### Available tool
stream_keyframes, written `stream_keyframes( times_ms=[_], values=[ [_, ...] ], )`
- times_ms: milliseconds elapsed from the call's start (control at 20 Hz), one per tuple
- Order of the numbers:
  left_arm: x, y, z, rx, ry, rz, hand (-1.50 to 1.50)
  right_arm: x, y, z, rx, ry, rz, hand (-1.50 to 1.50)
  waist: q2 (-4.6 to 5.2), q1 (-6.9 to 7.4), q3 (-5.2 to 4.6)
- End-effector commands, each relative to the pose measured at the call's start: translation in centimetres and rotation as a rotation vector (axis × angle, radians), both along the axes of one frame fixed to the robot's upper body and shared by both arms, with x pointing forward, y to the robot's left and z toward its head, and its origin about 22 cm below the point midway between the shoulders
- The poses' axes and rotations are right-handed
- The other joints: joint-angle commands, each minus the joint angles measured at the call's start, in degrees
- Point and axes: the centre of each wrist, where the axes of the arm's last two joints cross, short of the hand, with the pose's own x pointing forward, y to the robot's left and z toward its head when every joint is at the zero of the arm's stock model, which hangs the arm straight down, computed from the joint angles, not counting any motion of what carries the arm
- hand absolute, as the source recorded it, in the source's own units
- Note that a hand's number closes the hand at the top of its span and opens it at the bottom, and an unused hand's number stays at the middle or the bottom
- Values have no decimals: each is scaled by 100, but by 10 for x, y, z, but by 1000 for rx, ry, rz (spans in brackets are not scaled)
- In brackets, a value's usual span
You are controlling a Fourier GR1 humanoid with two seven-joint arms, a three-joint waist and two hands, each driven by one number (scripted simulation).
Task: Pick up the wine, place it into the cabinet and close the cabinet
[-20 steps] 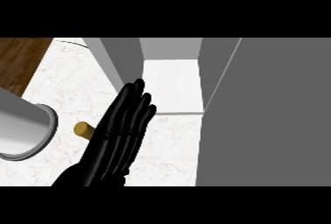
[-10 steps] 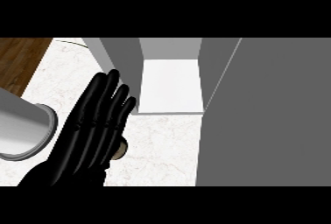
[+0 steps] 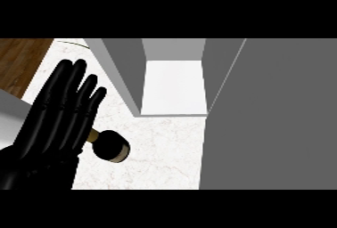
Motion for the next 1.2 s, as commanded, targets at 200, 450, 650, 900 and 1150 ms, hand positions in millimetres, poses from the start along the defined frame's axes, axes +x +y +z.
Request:
stream_keyframes(
  times_ms=[200,450,650,900,1150],
  values=[
    [-6,45,0,45,-8,34,-150,-39,-8,35,39,-52,45,-150,21,6,-8],
    [7,58,-7,19,38,78,-150,-49,-10,41,38,-63,34,-150,11,-52,-3],
    [-4,74,-17,40,50,105,-150,-46,-5,41,45,-73,39,-150,7,-11,-6],
    [29,93,-40,33,92,82,-150,-44,-3,46,60,-78,38,-150,21,-44,-14],
    [14,103,-72,15,136,115,-150,-41,-1,42,61,-78,35,-150,6,6,-10]
  ],
)
